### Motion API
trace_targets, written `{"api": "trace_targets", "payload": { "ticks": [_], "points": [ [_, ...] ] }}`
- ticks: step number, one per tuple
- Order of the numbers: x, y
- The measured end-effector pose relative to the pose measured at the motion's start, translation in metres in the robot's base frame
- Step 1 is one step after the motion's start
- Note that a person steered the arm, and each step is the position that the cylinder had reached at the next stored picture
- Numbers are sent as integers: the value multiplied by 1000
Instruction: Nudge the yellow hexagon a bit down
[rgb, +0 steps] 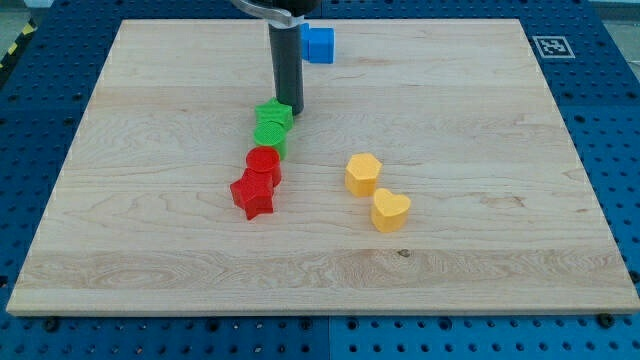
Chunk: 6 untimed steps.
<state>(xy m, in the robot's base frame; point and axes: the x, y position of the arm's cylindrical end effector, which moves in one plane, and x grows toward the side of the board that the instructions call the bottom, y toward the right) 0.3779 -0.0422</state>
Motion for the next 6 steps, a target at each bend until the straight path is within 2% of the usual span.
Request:
{"api": "trace_targets", "payload": {
  "ticks": [3, 6],
  "points": [
    [40, 24],
    [121, 54]
  ]
}}
